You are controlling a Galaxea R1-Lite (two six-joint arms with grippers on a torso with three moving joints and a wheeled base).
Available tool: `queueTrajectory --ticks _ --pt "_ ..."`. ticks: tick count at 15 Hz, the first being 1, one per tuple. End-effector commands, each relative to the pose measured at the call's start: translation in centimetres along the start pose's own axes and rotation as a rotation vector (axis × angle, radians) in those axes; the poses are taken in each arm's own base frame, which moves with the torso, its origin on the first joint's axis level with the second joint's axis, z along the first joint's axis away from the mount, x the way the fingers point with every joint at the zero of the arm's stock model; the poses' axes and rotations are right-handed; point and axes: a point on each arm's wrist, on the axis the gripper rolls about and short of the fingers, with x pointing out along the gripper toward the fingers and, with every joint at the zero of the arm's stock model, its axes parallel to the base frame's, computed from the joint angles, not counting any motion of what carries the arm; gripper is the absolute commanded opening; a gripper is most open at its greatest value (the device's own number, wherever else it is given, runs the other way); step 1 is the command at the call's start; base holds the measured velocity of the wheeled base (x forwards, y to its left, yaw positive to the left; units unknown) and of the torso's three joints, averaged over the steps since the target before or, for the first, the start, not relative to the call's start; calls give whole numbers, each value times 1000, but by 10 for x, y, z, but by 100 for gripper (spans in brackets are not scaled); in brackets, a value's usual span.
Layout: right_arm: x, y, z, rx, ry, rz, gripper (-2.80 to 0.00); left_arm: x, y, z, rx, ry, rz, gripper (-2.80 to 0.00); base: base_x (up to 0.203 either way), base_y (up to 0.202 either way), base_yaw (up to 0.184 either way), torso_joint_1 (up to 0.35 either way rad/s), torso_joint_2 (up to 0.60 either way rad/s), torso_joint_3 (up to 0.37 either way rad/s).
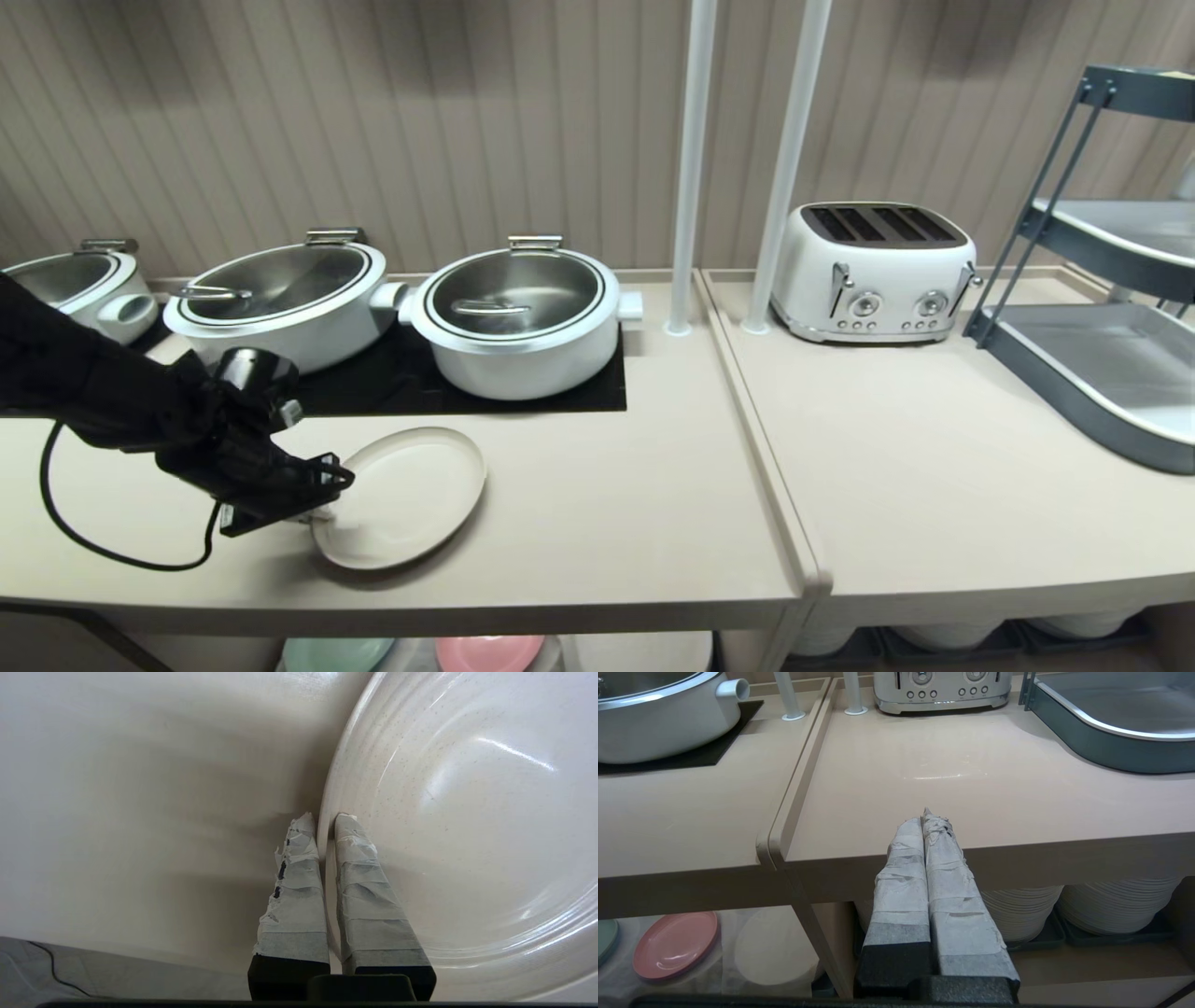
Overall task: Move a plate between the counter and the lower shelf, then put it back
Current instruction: Pick up the plate
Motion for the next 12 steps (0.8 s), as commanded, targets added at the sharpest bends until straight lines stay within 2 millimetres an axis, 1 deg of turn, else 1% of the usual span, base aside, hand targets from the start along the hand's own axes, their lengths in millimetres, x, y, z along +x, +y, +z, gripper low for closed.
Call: queueTrajectory --ticks 1,6,12 --pt "0 0 0 0 0 0 -280 0 1 -1 -3 4 5 -280 0 0 0 0 0 0" --pt "0 0 0 0 0 0 -280 -4 0 -1 -28 -5 1 -280 0 0 0 0 0 0" --pt "0 0 0 0 0 0 -280 -23 -3 -2 -113 -39 -29 -280 0 0 0 0 0 0"
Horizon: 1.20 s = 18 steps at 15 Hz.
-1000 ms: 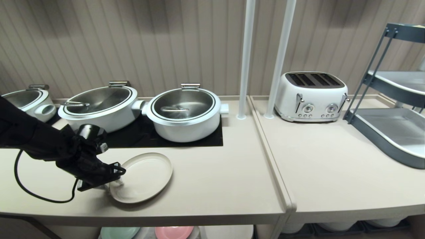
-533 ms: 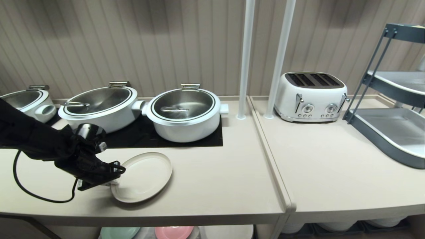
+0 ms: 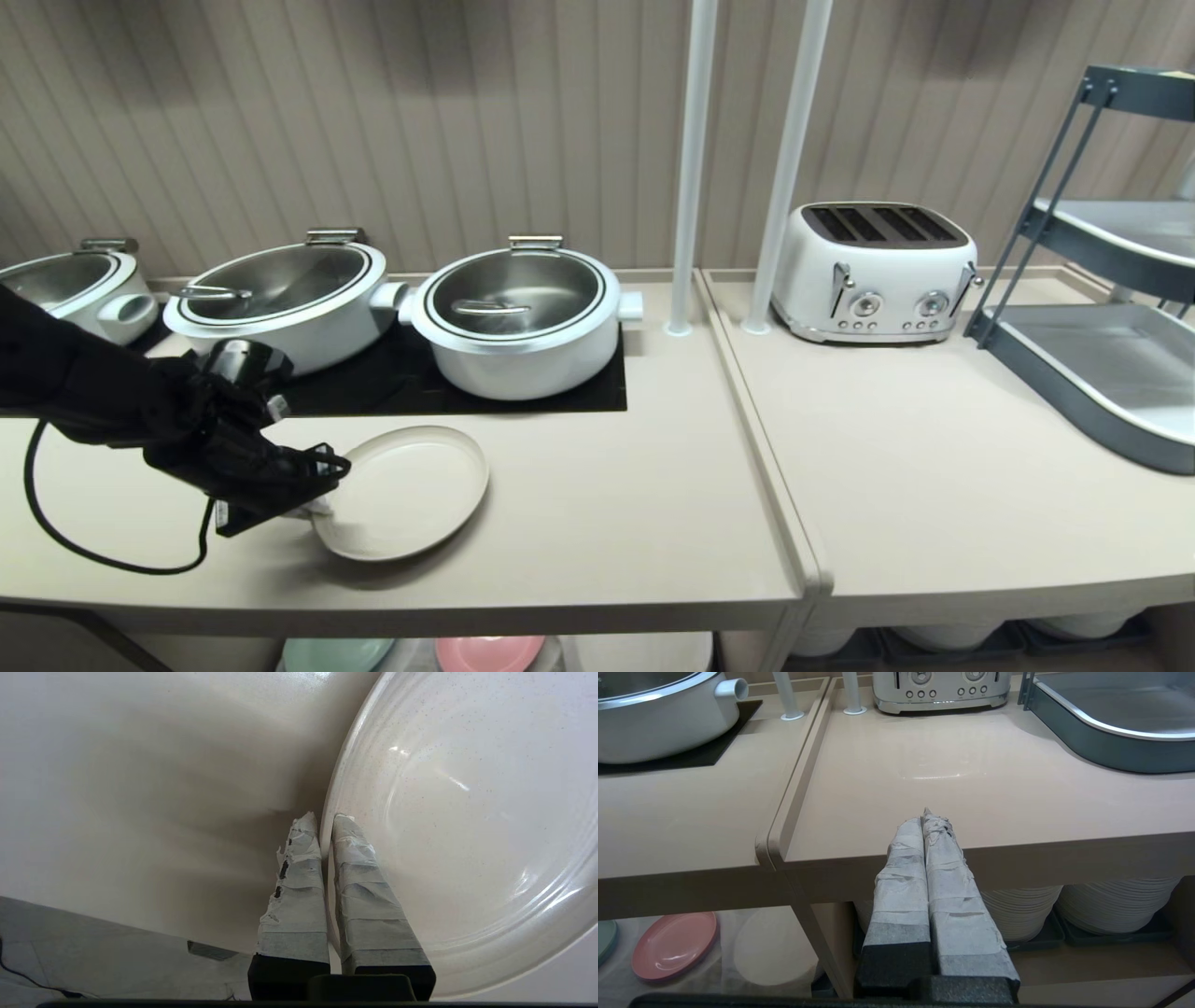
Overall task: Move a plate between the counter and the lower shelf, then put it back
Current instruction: Pick up the plate
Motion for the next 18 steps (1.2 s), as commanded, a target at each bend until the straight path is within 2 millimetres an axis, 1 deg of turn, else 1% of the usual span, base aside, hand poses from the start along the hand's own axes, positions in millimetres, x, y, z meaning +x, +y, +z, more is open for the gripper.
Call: queueTrajectory --ticks 1,4,12,16,18 --pt "0 0 0 1 -1 0 -280 -10 -1 -1 -10 -22 -11 -280 0 0 0 0 0 0" --pt "0 0 0 1 -1 0 -280 -21 4 -14 -13 -9 -23 -280 0 0 0 0 0 0" --pt "0 0 0 1 -1 0 -280 -62 17 -58 -8 -14 -78 -280 0 0 0 0 0 0" --pt "0 0 0 1 -1 0 -280 -73 22 -73 -5 -12 -112 -280 0 0 0 0 0 0" --pt "0 0 0 1 -1 0 -280 -81 22 -84 9 -14 -135 -280 0 0 0 0 0 0"
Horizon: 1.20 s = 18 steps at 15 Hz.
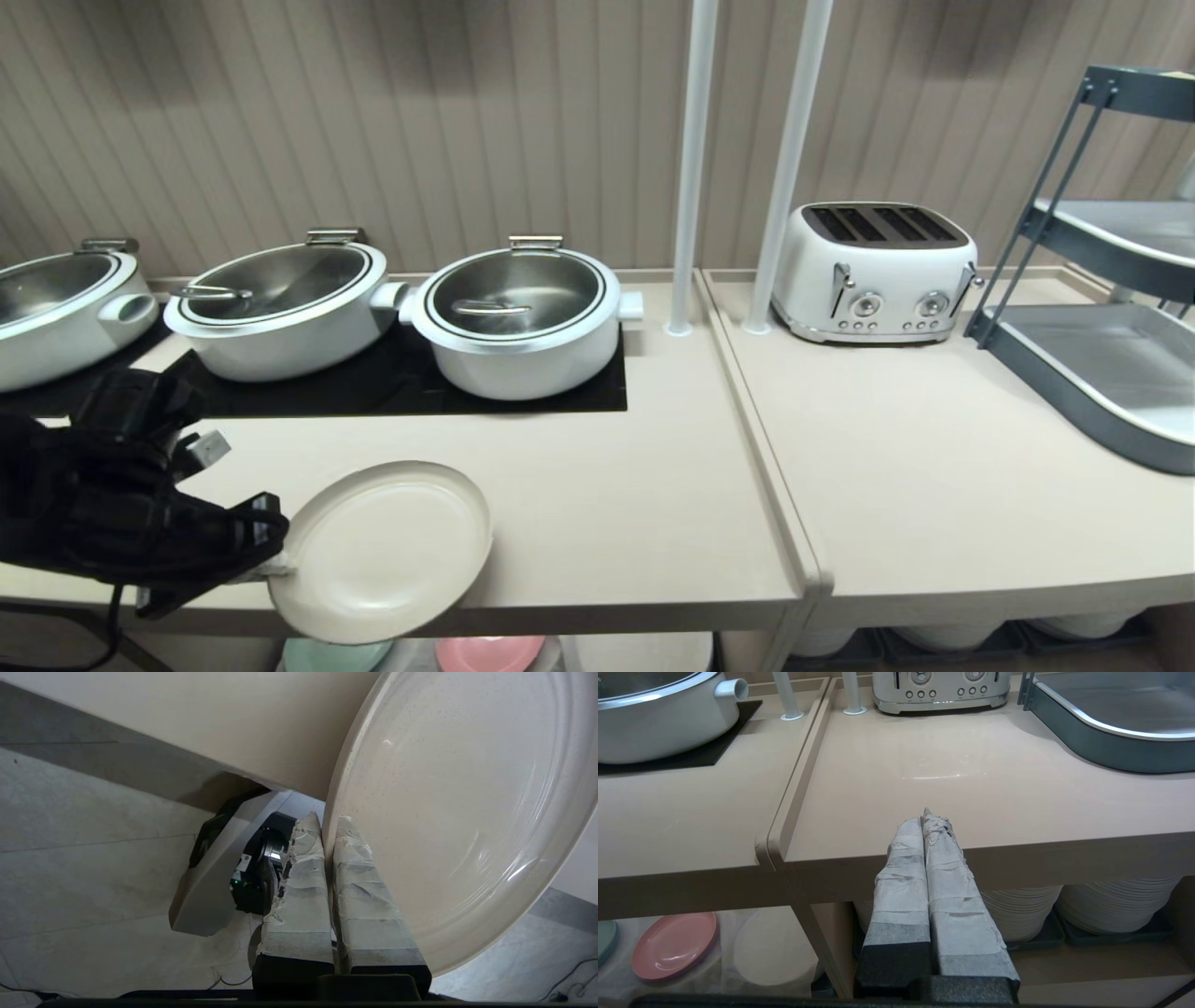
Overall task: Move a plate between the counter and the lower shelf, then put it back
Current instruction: Pick up the plate, then put the plate in the cupboard
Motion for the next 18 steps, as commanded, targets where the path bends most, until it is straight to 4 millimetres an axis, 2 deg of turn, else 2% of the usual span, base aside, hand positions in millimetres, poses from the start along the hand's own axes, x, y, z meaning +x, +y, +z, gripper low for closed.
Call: queueTrajectory --ticks 1,12,18 --pt "0 0 0 0 0 0 -280 -13 -1 -12 17 -27 -22 -280 0 0 0 0 0 0" --pt "0 0 0 0 0 0 -280 -61 3 -58 52 -8 -103 -280 0 0 0 0 0 0" --pt "0 0 0 0 0 0 -280 -87 8 -90 86 18 -151 -280 0 0 0 0 0 0"
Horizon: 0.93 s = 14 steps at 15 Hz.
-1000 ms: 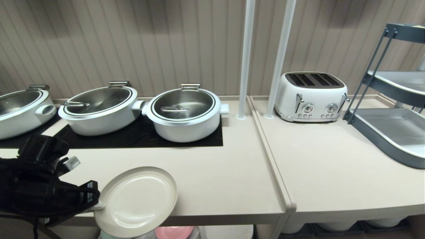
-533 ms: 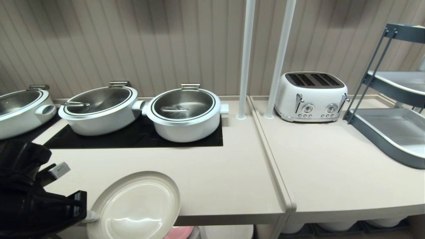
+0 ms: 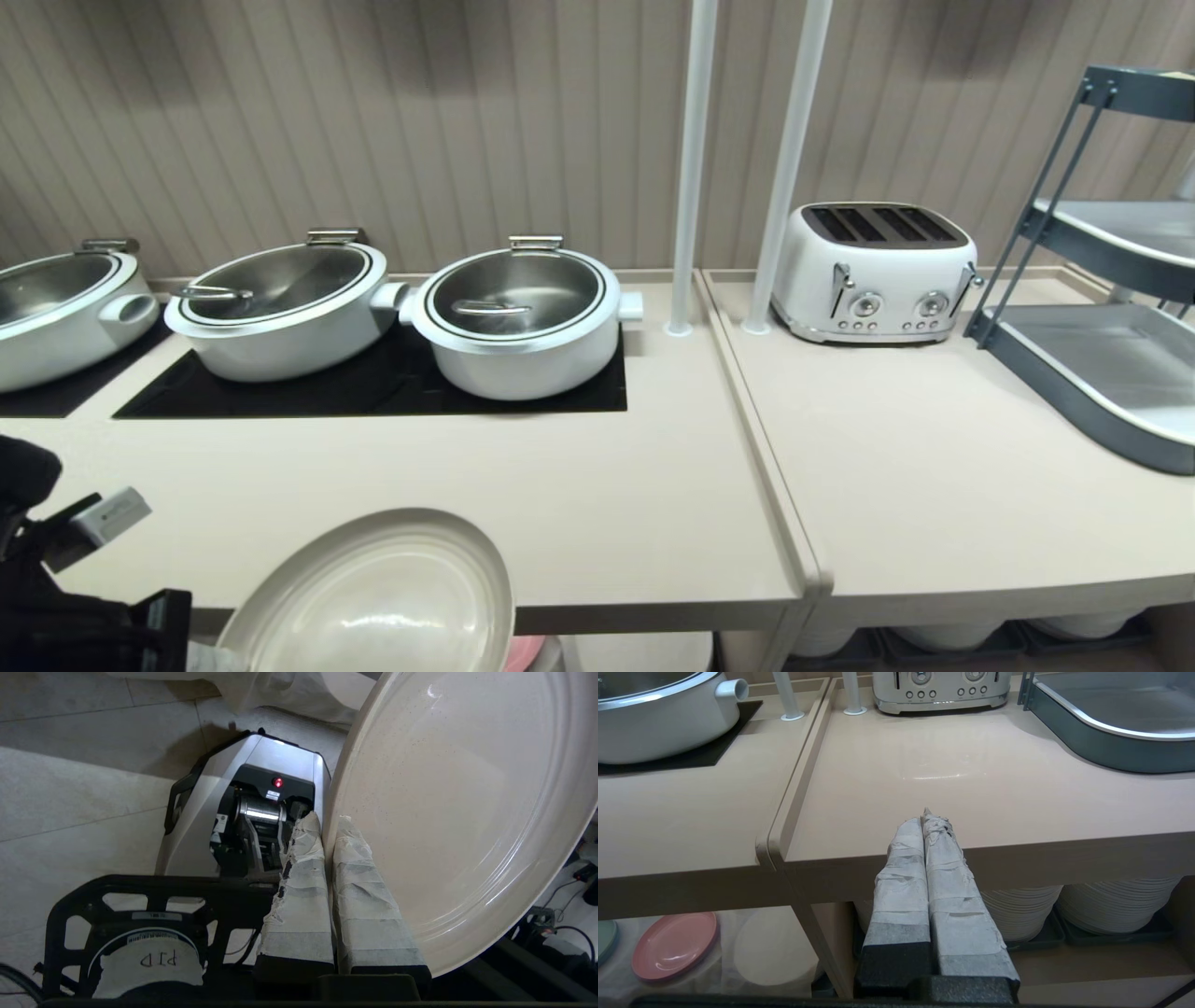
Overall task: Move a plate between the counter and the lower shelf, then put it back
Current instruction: Put the plate in the cupboard
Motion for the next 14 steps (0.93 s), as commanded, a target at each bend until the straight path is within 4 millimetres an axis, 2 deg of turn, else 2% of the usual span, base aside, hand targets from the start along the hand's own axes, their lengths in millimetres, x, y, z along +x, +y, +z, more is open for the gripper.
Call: queueTrajectory --ticks 1,5,14 --pt "0 0 0 1 -1 0 -280 -7 2 -12 12 -27 -15 -280 0 0 0 0 0 0" --pt "0 0 0 1 -1 0 -280 -8 10 -39 43 -23 -32 -280 0 0 0 0 0 0" --pt "0 0 0 1 -1 0 -280 -8 7 -42 93 -14 -41 -280 0 0 0 0 0 0"
